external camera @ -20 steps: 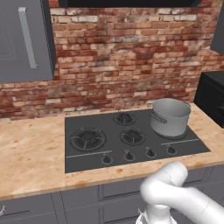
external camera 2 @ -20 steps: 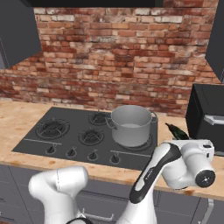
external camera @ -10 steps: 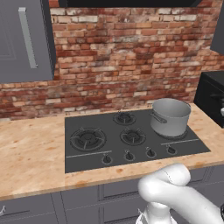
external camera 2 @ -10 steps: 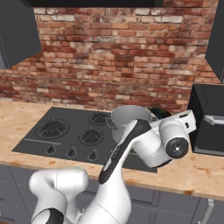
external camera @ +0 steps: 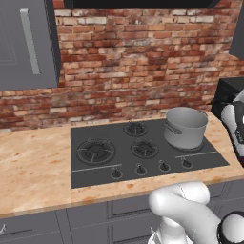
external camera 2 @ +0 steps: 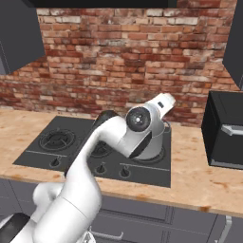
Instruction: Turn on the burner for the pot on the stove. Wait thirty seconds for the pot to heat up. Then add the eggplant to the pot.
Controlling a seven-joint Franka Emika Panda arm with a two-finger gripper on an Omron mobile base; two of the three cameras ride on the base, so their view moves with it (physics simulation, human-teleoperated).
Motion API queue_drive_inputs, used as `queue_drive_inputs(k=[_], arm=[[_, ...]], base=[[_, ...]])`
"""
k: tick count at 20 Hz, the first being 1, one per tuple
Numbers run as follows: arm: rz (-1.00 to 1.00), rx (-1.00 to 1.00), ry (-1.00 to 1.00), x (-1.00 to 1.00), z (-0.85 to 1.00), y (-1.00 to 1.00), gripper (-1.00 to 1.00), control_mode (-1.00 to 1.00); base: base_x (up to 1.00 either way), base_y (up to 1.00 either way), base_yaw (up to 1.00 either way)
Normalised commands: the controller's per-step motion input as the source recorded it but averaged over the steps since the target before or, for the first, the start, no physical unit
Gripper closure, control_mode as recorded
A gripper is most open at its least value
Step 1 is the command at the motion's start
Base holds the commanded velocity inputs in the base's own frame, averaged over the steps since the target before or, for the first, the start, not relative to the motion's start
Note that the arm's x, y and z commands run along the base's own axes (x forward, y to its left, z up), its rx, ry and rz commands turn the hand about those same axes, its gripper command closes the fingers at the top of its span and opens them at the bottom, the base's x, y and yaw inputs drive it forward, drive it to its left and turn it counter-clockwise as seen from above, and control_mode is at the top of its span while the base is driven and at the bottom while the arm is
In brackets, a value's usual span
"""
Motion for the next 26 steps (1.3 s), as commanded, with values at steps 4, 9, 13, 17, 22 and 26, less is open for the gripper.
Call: queue_drive_inputs(k=[4,9,13,17,22,26], arm=[[0.00,-0.35,0.46,0.19,0.14,0.41,1.00,-1.00],[0.00,-0.21,0.34,0.13,0.38,0.10,1.00,-1.00],[0.00,-0.08,0.10,0.01,0.67,0.00,1.00,-1.00],[0.00,-0.07,0.13,0.03,0.49,0.01,1.00,-1.00],[0.00,-0.11,0.25,0.18,0.18,0.11,1.00,-1.00],[0.00,0.00,0.01,0.08,-0.07,0.08,1.00,-1.00]], base=[[0.00,0.00,0.00],[0.00,0.00,0.00],[0.00,0.00,0.00],[0.00,0.00,0.00],[0.00,0.00,0.00],[0.00,0.00,0.00]])
